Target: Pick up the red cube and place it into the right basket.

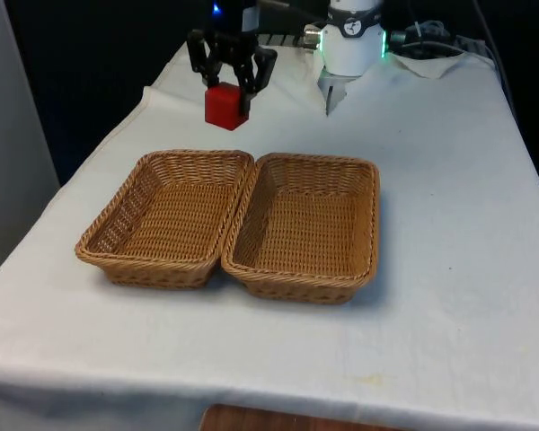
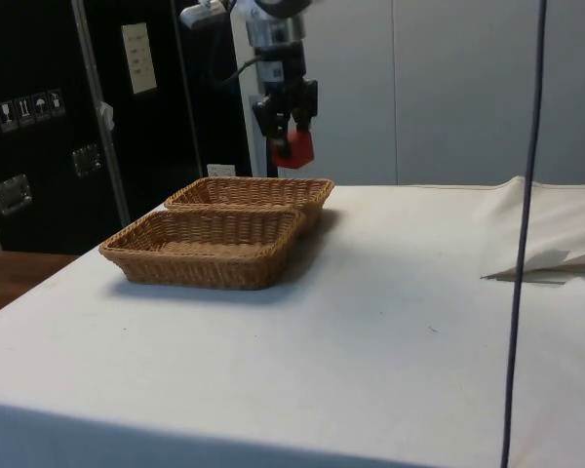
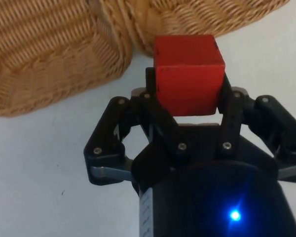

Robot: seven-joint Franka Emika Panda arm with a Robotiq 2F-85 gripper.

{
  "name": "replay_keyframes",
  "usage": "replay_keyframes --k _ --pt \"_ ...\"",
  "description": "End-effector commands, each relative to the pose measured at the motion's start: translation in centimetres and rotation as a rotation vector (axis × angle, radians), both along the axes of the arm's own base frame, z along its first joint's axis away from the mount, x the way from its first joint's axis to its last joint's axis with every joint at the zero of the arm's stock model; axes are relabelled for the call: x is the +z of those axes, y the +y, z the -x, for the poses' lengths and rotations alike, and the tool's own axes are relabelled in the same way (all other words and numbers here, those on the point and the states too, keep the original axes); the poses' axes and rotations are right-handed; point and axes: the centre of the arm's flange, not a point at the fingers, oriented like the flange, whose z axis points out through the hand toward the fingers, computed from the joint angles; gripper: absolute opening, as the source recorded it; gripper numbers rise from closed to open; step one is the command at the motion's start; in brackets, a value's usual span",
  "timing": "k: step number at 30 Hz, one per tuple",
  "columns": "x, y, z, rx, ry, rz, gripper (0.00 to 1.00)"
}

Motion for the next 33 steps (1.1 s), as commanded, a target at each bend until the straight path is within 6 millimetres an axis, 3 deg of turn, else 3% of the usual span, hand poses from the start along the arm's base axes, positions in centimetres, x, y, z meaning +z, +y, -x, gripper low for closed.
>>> replay_keyframes --k 1,18,22,33 --pt "-0.1 -0.2 -0.5 0.002 0.007 -0.007 0.03" --pt "-0.8 -2.6 -5.7 -0.002 -0.021 0.07 0.03" --pt "-1.9 -3.2 -7.1 0.002 -0.023 0.065 0.03" --pt "-4.4 -3.8 -7.8 0.002 -0.05 0.035 0.03"
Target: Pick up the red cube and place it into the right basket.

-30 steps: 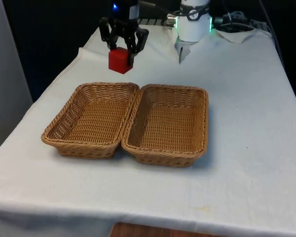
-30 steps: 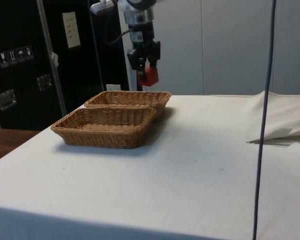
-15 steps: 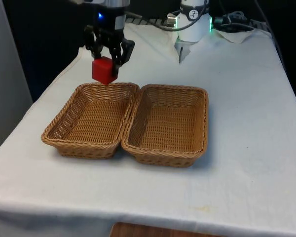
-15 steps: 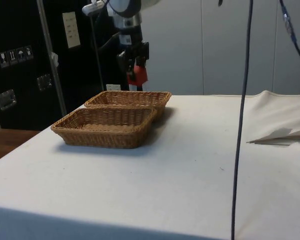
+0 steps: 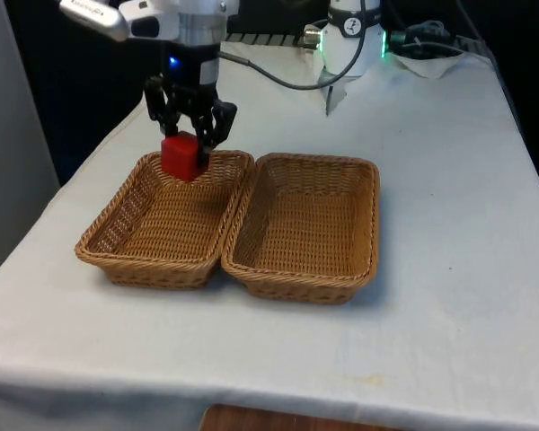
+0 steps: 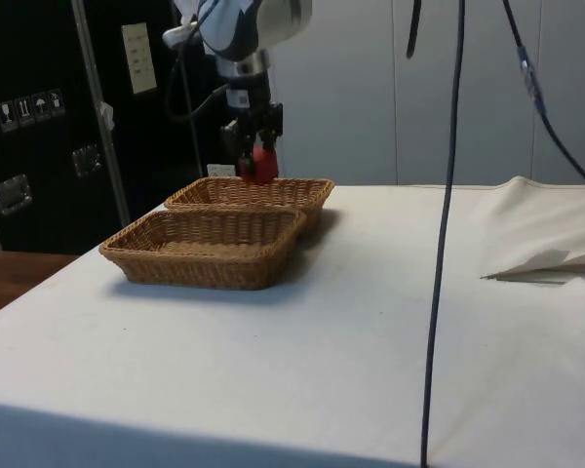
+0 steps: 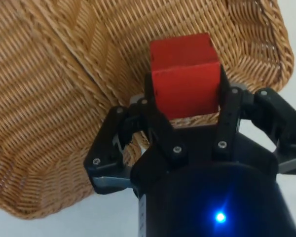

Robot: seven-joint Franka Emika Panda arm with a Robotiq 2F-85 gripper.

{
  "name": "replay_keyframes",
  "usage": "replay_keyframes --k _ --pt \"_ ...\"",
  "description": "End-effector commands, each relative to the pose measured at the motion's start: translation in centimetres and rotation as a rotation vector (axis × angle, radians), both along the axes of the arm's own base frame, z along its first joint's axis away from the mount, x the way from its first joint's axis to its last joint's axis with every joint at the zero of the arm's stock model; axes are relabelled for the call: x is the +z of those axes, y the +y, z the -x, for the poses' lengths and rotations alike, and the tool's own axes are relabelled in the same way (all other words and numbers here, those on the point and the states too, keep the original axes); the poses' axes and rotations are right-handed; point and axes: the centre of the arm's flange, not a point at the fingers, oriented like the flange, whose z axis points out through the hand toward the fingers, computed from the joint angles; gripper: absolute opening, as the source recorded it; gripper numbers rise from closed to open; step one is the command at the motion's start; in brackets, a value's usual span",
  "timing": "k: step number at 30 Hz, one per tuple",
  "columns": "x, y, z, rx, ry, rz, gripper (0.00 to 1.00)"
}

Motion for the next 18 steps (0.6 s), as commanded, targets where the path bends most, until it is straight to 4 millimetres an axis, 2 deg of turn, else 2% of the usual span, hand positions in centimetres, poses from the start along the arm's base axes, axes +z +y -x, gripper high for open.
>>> replay_keyframes --k 1,10,17,18 --pt "-0.5 -0.1 -0.3 0.004 -0.01 -0.013 0.03" --pt "-1.8 -0.4 -0.8 -0.004 -0.024 -0.028 0.03" --pt "-4.0 -0.6 -1.5 -0.007 -0.046 -0.054 0.03" --pt "-3.9 -0.6 -1.3 -0.008 -0.038 -0.045 0.03"
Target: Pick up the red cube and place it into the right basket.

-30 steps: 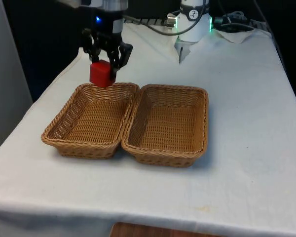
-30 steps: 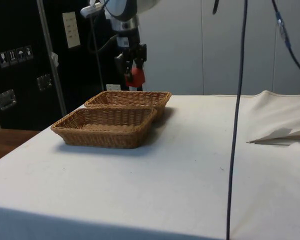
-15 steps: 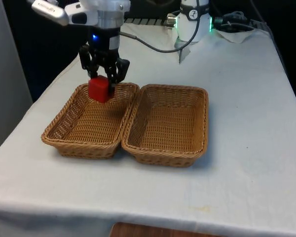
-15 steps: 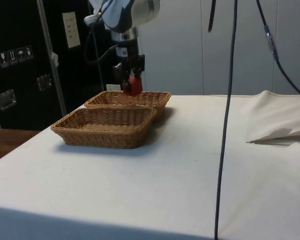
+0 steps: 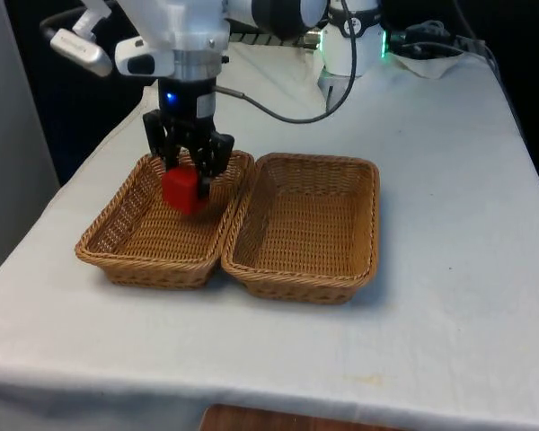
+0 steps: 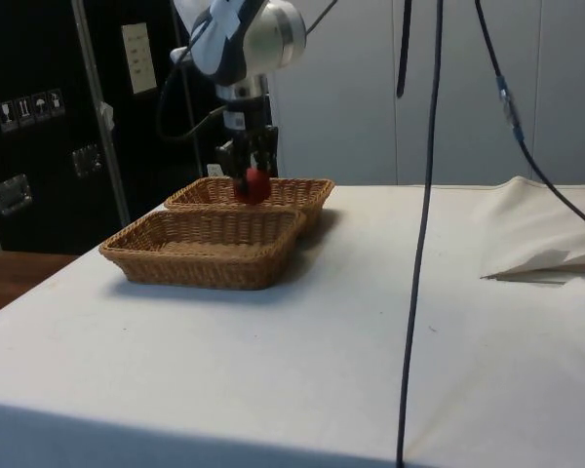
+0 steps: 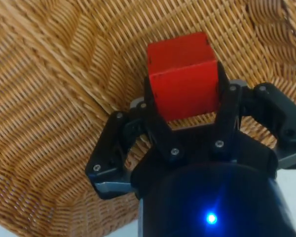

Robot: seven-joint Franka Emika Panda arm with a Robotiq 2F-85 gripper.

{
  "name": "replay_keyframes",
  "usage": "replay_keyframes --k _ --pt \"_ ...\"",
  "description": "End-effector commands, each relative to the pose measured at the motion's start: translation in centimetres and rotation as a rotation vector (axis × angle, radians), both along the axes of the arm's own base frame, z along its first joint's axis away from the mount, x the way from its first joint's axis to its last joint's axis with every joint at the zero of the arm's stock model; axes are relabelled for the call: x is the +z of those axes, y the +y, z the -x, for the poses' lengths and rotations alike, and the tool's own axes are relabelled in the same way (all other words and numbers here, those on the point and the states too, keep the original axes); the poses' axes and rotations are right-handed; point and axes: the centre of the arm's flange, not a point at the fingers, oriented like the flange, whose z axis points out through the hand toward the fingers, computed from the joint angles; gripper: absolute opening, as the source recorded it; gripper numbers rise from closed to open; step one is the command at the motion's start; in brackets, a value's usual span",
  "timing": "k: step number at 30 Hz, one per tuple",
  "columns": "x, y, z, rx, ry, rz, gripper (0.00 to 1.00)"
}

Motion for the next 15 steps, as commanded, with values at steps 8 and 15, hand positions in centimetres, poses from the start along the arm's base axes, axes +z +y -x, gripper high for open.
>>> replay_keyframes --k 8,15 --pt "-1.7 -0.4 -0.8 0.005 -0.02 -0.033 0.03" --pt "-1.9 -0.3 -0.9 0.01 -0.017 -0.033 0.19"
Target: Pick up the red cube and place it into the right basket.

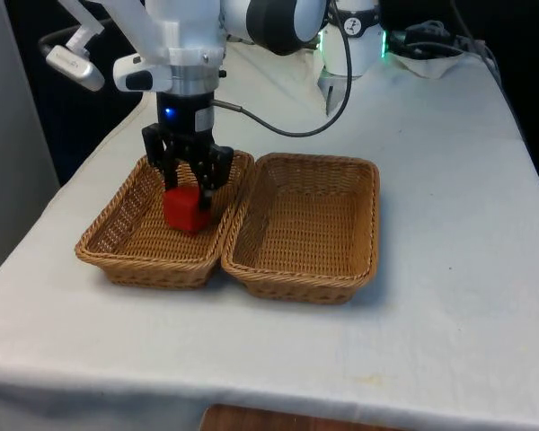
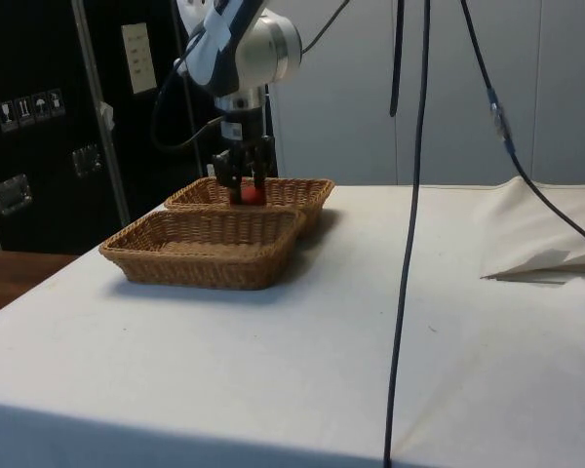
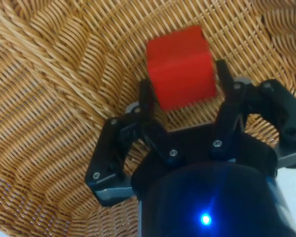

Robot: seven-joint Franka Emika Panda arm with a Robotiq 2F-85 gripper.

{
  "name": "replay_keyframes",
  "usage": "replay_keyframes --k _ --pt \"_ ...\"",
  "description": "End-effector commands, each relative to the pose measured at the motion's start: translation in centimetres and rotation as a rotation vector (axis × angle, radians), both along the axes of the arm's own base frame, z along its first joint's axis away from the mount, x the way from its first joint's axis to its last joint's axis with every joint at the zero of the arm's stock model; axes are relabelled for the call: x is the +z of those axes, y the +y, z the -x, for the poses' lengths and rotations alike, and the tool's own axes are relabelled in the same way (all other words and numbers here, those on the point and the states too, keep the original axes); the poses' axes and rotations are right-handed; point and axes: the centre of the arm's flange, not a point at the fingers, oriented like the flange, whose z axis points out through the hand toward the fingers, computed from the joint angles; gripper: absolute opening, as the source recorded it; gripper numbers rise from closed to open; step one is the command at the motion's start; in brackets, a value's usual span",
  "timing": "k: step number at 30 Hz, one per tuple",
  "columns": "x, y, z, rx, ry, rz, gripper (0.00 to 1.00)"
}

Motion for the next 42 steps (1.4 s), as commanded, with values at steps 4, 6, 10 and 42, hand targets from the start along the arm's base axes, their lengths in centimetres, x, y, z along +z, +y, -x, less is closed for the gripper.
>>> replay_keyframes --k 4,6,10,42 --pt "0.0 0.1 0.0 0.002 0.001 0.0 0.62" --pt "-0.2 0.0 -0.2 0.005 0.003 -0.006 0.71" --pt "-0.2 0.0 -0.2 0.005 0.004 -0.005 1.0" --pt "7.3 -0.8 -1.2 0.152 -0.003 -0.012 1.0"
